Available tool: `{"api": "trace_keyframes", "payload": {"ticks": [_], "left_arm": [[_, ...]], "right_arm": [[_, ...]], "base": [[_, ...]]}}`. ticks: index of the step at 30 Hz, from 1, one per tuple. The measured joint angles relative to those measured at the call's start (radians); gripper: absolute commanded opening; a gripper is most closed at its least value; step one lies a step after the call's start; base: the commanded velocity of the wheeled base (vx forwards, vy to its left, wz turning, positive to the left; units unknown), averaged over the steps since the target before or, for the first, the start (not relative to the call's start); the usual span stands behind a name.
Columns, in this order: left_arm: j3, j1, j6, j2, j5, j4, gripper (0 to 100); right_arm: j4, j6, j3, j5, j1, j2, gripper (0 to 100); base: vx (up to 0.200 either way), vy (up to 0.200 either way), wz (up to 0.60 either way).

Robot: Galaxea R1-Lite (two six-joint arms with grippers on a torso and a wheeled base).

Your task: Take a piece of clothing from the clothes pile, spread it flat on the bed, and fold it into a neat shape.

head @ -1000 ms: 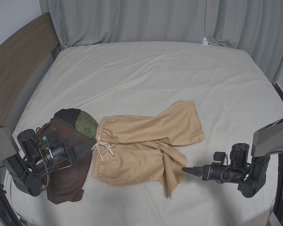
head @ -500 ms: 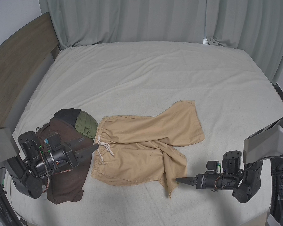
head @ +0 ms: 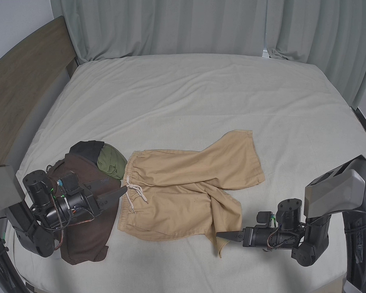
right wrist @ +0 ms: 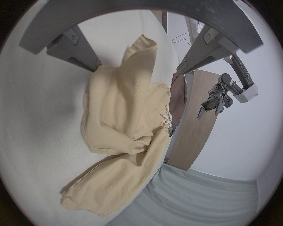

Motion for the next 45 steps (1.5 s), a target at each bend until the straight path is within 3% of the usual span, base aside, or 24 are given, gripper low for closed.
{"api": "trace_keyframes", "payload": {"ticks": [12, 30, 45], "left_arm": [[-0.003, 0.001, 0.001, 0.001, 0.000, 0.000, 100], [-0.001, -0.005, 0.001, 0.002, 0.000, 0.000, 100], [0.000, -0.006, 0.001, 0.002, 0.001, 0.000, 100]], "right_arm": [[0.000, 0.021, -0.046, -0.056, -0.018, -0.054, 100], [0.004, -0.034, -0.075, -0.060, -0.180, -0.133, 100], [0.020, -0.043, -0.130, -0.061, -0.230, -0.084, 100]], "base": [[0.000, 0.000, 0.00], [0.000, 0.000, 0.00], [0.000, 0.000, 0.00]]}}
